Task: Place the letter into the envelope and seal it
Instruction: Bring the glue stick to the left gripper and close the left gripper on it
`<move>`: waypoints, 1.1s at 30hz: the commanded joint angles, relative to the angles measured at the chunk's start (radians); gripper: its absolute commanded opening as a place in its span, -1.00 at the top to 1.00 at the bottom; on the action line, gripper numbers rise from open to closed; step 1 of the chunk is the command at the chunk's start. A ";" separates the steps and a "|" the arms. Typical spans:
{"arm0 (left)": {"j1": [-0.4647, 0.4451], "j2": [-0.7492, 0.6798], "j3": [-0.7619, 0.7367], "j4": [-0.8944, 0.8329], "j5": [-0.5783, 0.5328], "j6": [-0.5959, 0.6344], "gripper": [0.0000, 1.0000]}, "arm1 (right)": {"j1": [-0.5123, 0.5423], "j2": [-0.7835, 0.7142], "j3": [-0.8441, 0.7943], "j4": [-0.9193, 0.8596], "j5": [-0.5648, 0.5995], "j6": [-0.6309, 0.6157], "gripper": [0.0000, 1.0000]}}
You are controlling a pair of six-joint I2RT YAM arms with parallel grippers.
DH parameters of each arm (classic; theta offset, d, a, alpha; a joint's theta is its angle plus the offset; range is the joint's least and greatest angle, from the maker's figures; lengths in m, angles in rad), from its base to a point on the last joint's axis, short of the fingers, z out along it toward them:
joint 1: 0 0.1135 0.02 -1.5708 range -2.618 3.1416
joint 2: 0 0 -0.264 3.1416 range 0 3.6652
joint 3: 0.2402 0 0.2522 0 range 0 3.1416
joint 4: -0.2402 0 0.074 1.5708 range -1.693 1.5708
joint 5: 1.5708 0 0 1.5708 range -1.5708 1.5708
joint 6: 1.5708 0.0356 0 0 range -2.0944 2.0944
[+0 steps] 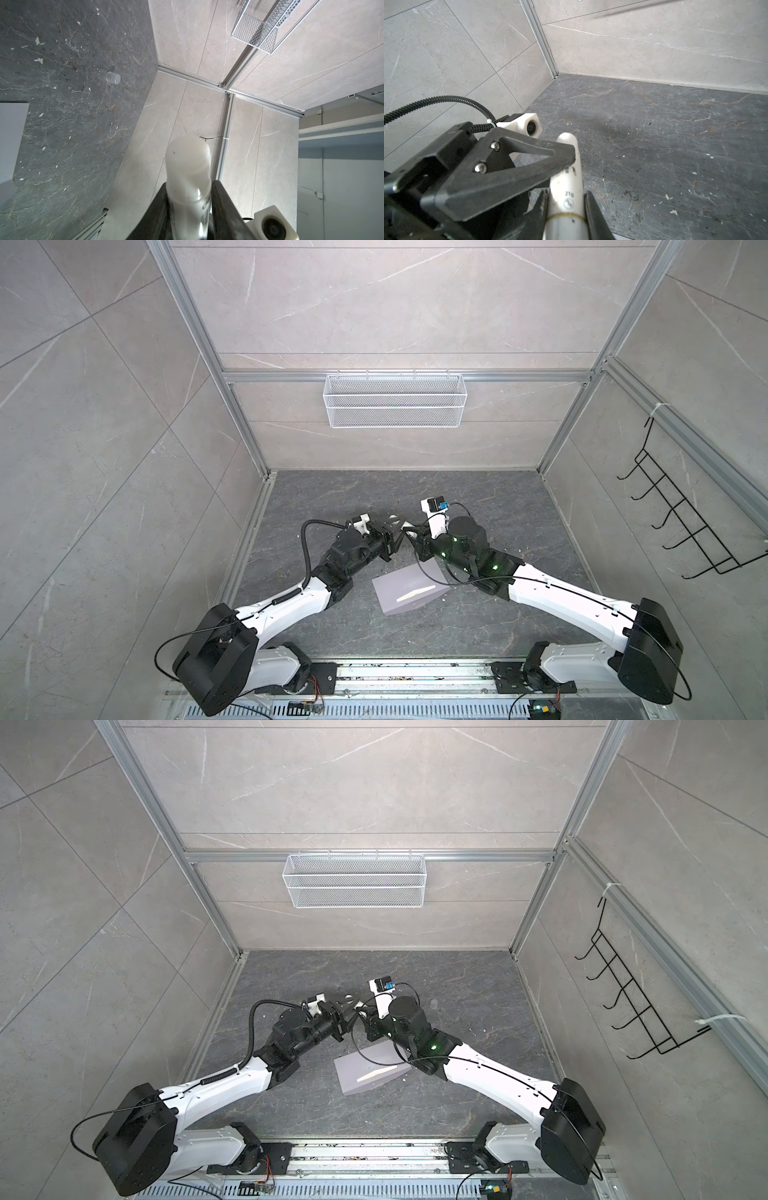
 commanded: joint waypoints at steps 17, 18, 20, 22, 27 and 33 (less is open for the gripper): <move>0.001 0.001 0.045 0.055 -0.011 0.109 1.00 | 0.010 -0.004 0.022 -0.014 -0.066 0.004 0.77; 0.001 -0.002 0.047 0.047 -0.011 0.125 1.00 | 0.011 -0.002 0.035 -0.035 -0.071 0.002 0.70; 0.001 -0.011 0.055 0.019 -0.011 0.166 1.00 | 0.010 0.008 0.064 -0.078 -0.080 -0.004 0.60; 0.001 -0.020 0.063 -0.012 -0.008 0.211 1.00 | 0.011 0.009 0.079 -0.105 -0.084 -0.007 0.54; 0.003 -0.049 0.084 -0.107 -0.019 0.330 1.00 | 0.011 -0.020 0.081 -0.120 -0.077 -0.009 0.21; 0.003 -0.084 0.118 -0.215 -0.026 0.470 1.00 | 0.011 -0.056 0.104 -0.178 -0.077 -0.030 0.17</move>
